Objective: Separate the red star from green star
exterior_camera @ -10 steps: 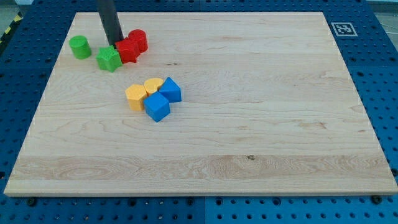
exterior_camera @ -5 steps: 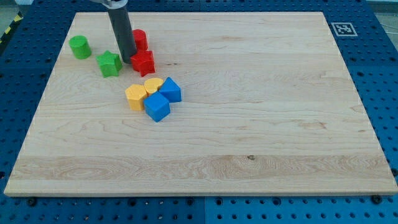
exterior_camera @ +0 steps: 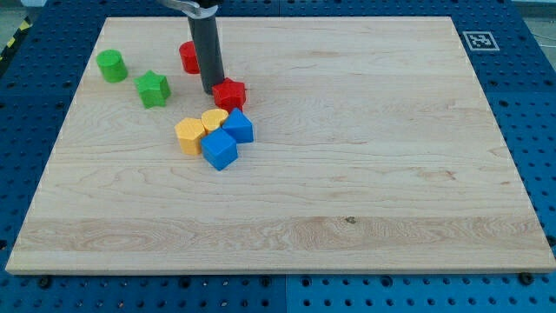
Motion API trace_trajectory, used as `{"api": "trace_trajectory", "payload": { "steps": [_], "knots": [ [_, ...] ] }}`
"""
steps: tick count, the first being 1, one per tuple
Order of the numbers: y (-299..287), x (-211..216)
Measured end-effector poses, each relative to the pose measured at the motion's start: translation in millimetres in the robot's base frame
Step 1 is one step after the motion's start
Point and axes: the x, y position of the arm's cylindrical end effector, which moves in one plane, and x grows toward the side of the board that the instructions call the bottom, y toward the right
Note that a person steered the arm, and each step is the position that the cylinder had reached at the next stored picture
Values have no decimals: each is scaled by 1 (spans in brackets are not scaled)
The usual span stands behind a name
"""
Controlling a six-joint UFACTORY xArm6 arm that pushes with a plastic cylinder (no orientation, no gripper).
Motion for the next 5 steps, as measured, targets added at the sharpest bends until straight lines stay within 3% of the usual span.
{"api": "trace_trajectory", "payload": {
  "steps": [4, 5],
  "knots": [
    [15, 8],
    [17, -22]
  ]
}}
